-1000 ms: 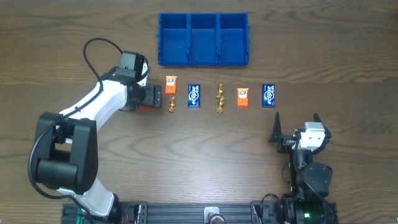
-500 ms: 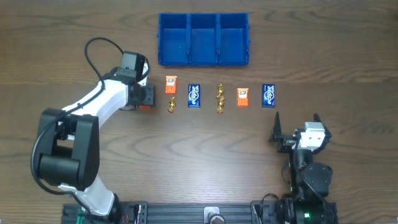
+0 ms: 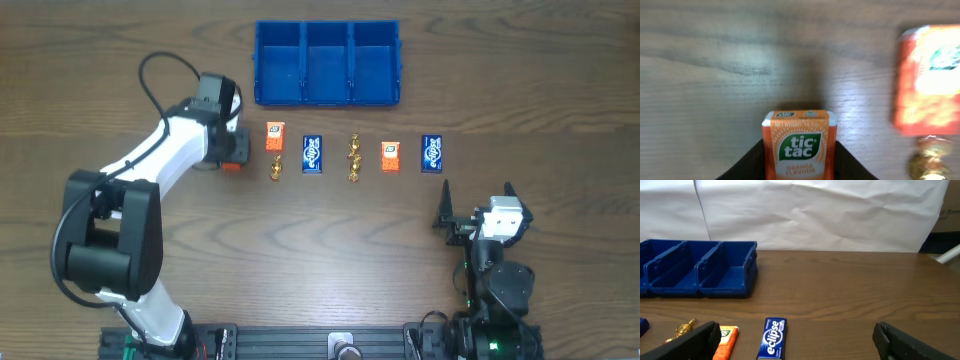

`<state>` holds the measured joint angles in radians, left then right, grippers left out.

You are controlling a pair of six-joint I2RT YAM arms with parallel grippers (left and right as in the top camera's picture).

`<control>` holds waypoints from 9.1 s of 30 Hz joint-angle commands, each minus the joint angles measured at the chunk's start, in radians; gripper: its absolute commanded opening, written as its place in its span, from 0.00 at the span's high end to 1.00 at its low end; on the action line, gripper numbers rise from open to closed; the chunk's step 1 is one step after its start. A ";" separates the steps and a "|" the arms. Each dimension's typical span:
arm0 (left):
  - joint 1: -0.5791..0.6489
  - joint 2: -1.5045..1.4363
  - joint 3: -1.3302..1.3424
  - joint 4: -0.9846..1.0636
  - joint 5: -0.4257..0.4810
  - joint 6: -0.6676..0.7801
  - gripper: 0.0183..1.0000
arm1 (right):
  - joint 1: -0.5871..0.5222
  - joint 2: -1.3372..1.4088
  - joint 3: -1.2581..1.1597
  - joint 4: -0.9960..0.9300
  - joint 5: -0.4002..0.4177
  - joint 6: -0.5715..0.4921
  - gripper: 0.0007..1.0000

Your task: Sort Candies Into Trays

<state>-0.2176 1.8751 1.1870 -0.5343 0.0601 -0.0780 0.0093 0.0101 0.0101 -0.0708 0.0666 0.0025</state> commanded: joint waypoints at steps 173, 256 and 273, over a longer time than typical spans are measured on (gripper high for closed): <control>-0.689 0.476 0.746 -0.127 -0.196 -0.698 0.00 | -0.005 -0.007 -0.002 -0.005 -0.002 -0.014 0.00; -0.238 0.345 1.132 -0.436 -0.315 -0.250 0.83 | -0.005 -0.007 -0.002 -0.005 -0.002 -0.014 0.00; -0.175 0.435 0.951 -0.296 -0.187 -0.247 0.82 | -0.005 -0.007 -0.002 -0.006 -0.002 -0.014 0.00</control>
<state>-0.4114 2.2841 2.1353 -0.8299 -0.1413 -0.3386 0.0093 0.0101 0.0101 -0.0711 0.0666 0.0021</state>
